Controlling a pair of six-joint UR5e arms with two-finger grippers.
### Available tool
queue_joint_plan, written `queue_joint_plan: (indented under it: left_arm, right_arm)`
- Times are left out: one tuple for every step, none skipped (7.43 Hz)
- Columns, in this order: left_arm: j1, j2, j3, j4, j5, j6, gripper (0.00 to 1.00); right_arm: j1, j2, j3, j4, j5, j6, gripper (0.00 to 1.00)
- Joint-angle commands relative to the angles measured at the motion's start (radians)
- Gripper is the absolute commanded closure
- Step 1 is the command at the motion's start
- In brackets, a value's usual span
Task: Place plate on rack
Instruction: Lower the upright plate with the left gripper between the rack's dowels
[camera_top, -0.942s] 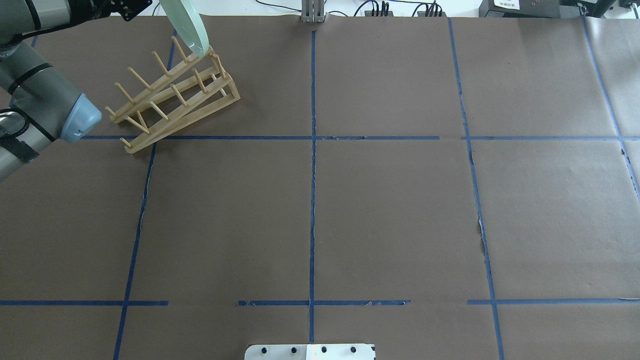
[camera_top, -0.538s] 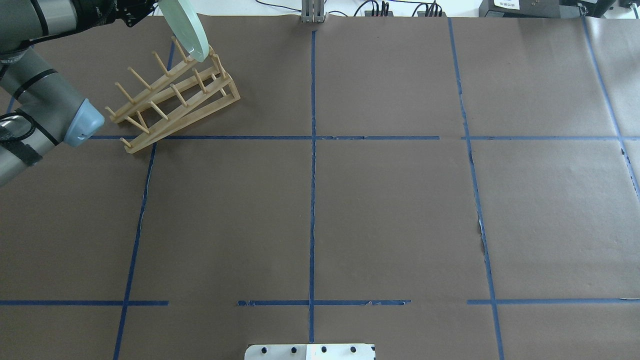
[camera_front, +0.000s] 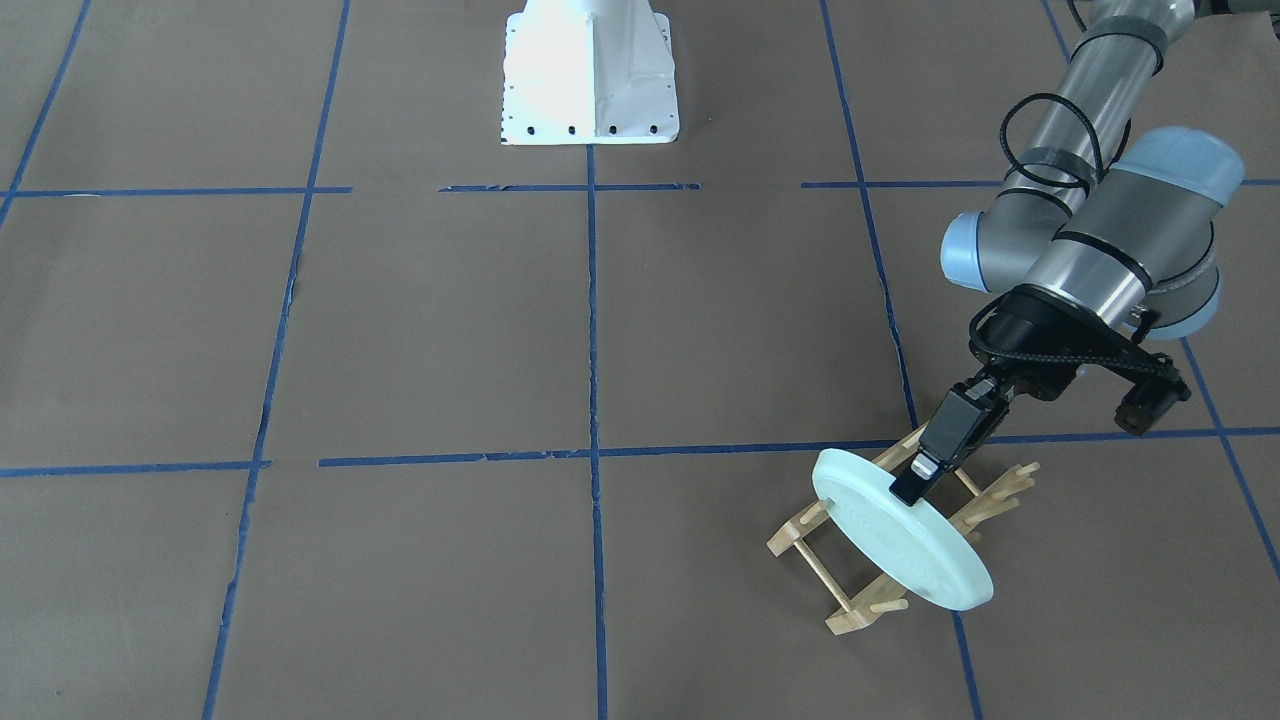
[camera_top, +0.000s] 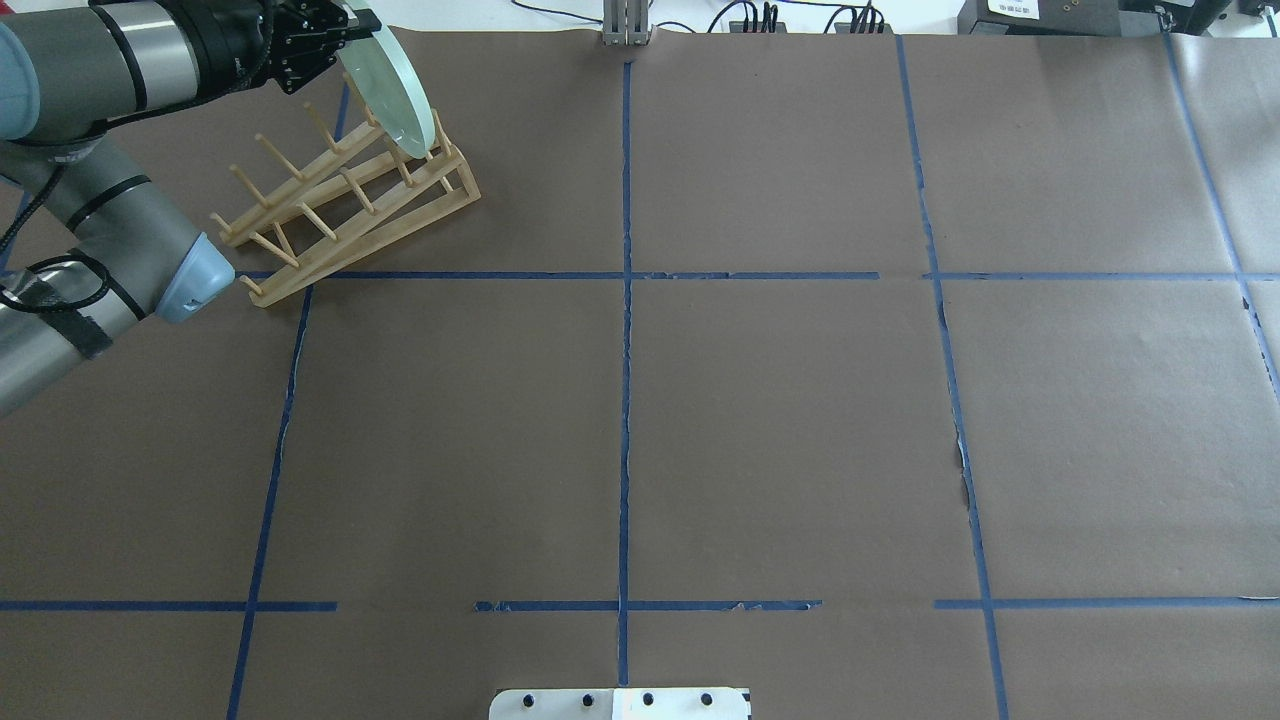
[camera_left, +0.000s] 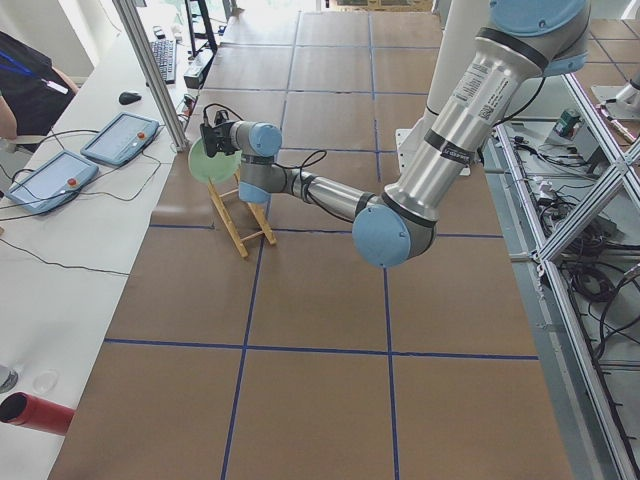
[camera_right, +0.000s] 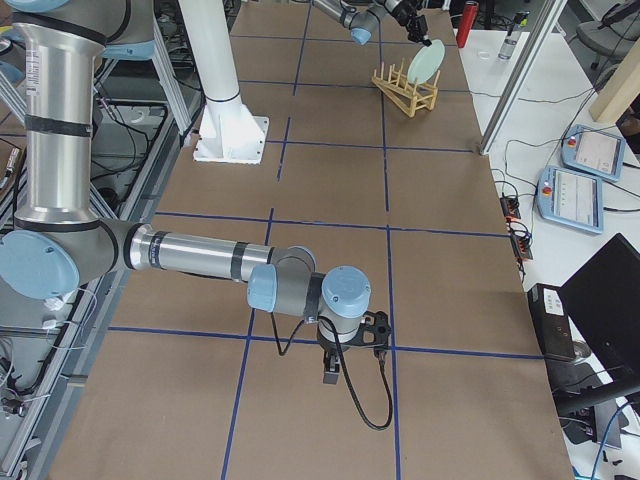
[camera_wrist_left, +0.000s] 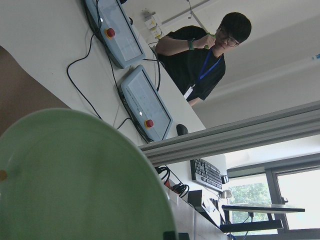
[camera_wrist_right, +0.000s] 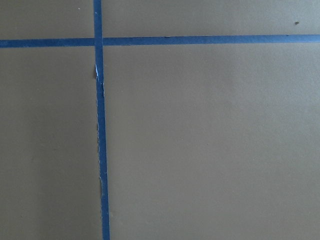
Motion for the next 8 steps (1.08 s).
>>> queue_joint_plan:
  left_arm:
    - [0.009,0.000,0.004,0.003,0.003,0.002,1.00]
    - [0.007,0.006,0.002,0.003,0.003,0.004,1.00]
    - [0.000,0.006,0.004,0.004,0.003,0.004,0.96]
    - [-0.003,0.006,0.004,0.020,0.003,0.002,0.87]
    - [-0.006,0.005,0.004,0.055,0.001,0.002,0.60]
    - [-0.019,0.005,0.002,0.063,0.001,-0.001,0.22]
    - [-0.028,0.005,0.002,0.078,0.001,-0.007,0.00]
    - [-0.046,0.003,-0.004,0.081,-0.010,-0.006,0.00]
  right_arm:
    - [0.000,0.000,-0.001,0.000,0.000,0.000,0.00]
    - [0.000,0.000,-0.001,0.000,0.000,0.000,0.00]
    - [0.000,0.000,-0.001,0.000,0.000,0.000,0.00]
    - [-0.001,0.000,0.000,0.000,0.000,0.000,0.00]
    - [0.000,0.000,0.000,0.000,0.000,0.000,0.00]
    - [-0.001,0.000,0.000,0.000,0.000,0.000,0.00]
    - [0.000,0.000,-0.001,0.000,0.000,0.000,0.00]
    - [0.000,0.000,0.000,0.000,0.000,0.000,0.00]
